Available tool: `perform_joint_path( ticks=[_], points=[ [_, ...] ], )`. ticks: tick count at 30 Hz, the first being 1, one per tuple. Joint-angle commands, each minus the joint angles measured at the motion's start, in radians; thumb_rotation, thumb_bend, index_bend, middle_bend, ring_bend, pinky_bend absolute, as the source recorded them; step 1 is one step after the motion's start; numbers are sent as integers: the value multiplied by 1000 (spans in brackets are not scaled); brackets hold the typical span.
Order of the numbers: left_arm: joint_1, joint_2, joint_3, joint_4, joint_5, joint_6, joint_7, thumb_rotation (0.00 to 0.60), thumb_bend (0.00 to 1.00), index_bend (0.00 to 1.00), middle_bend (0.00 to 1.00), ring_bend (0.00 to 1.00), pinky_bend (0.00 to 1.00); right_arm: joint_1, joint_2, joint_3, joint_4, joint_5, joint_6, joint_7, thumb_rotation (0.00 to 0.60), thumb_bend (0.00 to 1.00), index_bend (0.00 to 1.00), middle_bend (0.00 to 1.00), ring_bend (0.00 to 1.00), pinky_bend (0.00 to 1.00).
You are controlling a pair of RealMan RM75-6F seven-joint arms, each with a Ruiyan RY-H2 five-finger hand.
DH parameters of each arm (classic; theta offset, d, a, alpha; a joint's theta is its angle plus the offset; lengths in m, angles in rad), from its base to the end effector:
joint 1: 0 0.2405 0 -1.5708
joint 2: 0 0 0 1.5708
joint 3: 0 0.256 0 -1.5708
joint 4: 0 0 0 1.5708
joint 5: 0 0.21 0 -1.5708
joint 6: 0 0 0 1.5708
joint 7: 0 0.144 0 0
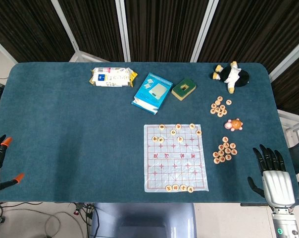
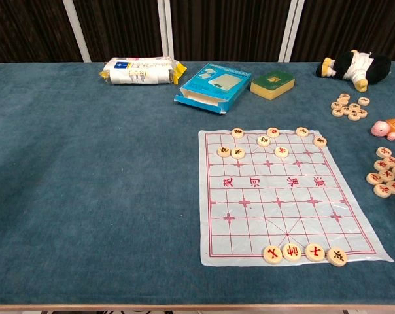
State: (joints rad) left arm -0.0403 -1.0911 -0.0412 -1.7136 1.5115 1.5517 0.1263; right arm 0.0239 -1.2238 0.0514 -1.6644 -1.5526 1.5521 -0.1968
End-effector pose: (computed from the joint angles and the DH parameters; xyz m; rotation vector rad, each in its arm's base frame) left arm -0.2963 0.1644 0.1661 -1.3579 -0.8449 -0.8734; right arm -0.2902 -0.1616 0.1295 1.3689 -0.8414 0.8981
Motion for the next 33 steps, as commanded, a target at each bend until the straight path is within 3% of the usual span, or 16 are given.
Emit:
perform_joint_path(
  ticks=[1, 33],
  points=[
    [0, 0, 0, -1, -1, -2, 0, 600, 39, 0, 0, 0, 38, 1, 2, -2, -3, -1, -4, 3, 600, 367, 37, 0, 0, 0],
    [7, 5, 1, -7, -2, 6, 5, 600, 39, 0, 0, 0, 38, 24, -8, -16, -16, 21, -73, 20, 600, 367, 37, 0, 0, 0]
  ],
)
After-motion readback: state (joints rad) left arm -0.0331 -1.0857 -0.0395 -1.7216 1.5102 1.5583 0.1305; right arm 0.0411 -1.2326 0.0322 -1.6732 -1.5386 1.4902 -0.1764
